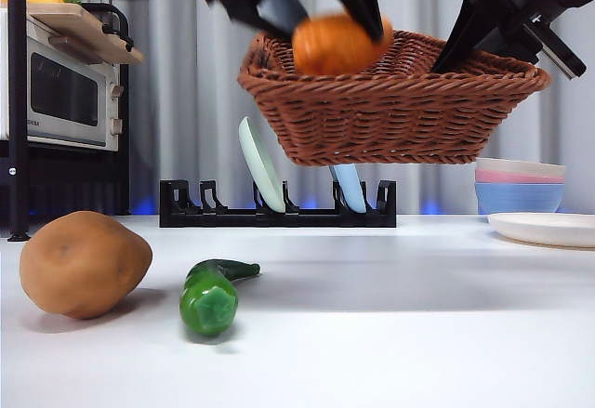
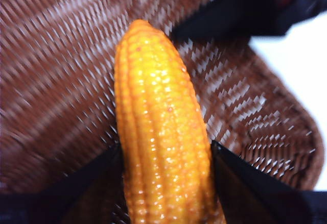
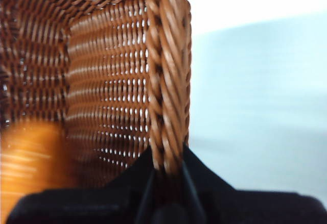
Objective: Pick up the basket,pick up the corn from the table,pick up the potato from the table,pick up the cucumber from the table,put all items into the basket
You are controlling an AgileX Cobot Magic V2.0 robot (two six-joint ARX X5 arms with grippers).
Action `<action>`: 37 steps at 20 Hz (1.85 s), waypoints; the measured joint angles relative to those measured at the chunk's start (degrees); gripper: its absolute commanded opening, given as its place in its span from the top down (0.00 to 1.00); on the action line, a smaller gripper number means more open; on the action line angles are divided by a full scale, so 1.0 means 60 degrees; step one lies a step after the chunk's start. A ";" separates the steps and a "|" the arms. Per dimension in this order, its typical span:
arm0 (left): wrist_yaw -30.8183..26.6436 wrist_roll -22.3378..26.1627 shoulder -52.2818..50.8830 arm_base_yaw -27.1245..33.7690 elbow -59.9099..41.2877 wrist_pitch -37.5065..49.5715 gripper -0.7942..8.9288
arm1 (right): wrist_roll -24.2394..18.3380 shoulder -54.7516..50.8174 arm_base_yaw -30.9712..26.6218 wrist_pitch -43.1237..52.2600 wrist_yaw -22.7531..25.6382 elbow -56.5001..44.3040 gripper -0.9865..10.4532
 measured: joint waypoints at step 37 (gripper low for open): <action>-0.0240 -0.1643 -0.2925 0.2091 -0.3552 -0.3705 0.37 | -0.0117 0.0000 -0.0018 -0.0004 0.0051 0.0000 0.93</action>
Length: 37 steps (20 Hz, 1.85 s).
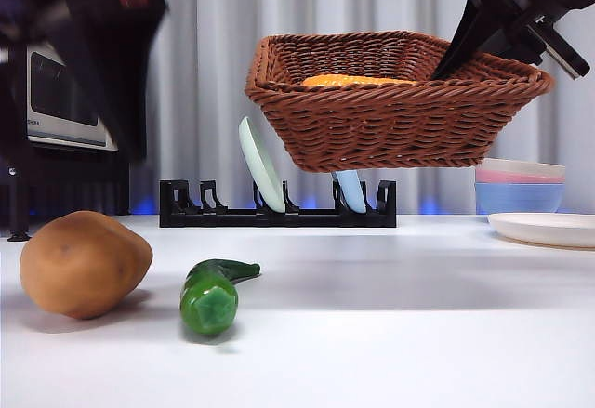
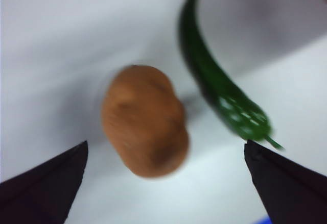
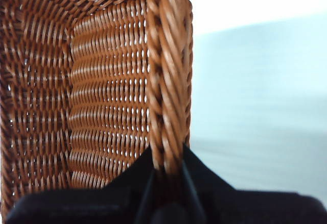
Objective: Pick up the basket,pick up the corn from the table,pick up the potato from the table,pick up the cucumber from the table,put all items into the basket
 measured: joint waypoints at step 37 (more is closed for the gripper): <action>0.0495 0.1432 0.1042 -0.1147 0.2674 0.4615 0.93 | 0.0000 0.0000 0.0637 -0.0022 0.0033 0.0000 0.93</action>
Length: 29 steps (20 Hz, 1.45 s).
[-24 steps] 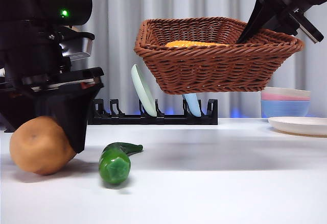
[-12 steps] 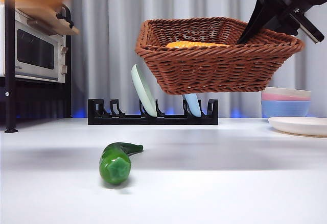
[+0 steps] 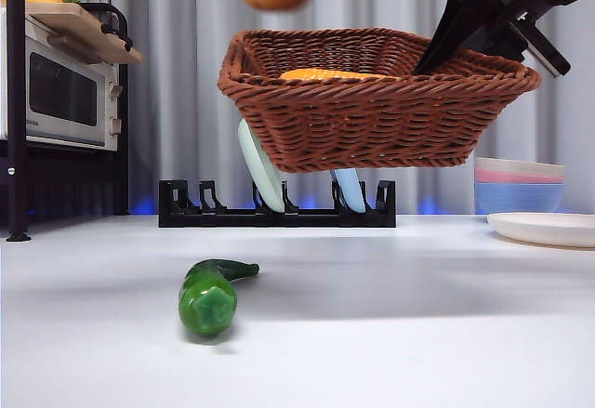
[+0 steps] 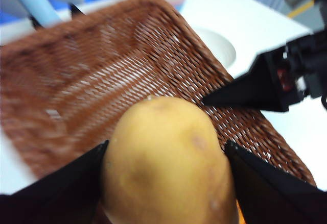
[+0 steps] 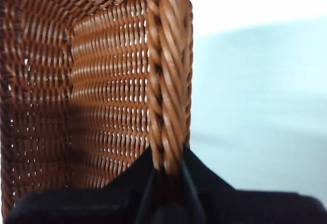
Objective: Pick up the basket,pick up the corn from the table,pick up the potato from the table,pick up the cucumber from the table,put all items into the basket
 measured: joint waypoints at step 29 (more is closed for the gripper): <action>-0.0841 -0.1118 -0.2681 -0.0379 0.0182 -0.7453 0.34 | 0.0004 0.0000 -0.0641 0.0277 0.0022 0.0000 0.93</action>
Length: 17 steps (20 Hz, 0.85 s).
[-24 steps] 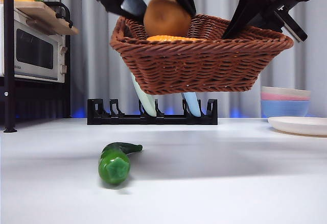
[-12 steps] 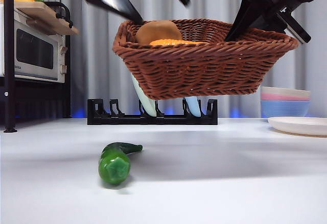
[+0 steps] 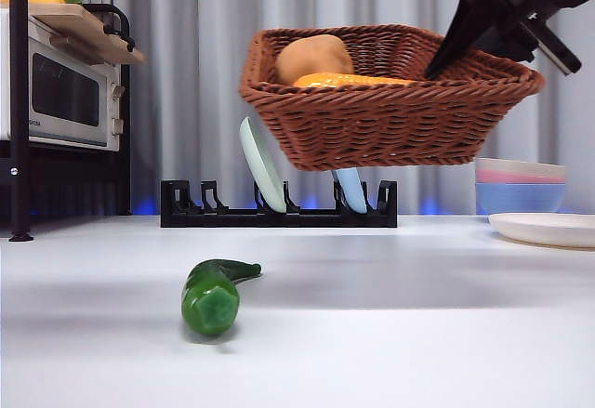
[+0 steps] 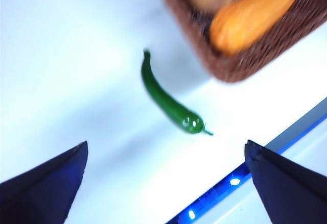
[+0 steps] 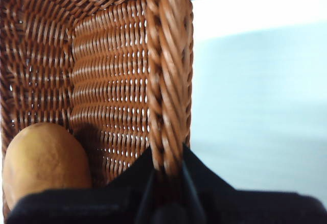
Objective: Pick up the basket,pick up the corn from the table,pick up the potato from the table,pick up the cucumber from the table,put all items into the basket
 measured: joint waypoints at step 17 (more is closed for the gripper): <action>0.1086 -0.0947 0.5064 0.0681 -0.2845 0.5898 0.51 | 0.0000 0.0000 -0.0758 -0.0080 -0.0040 0.0000 0.93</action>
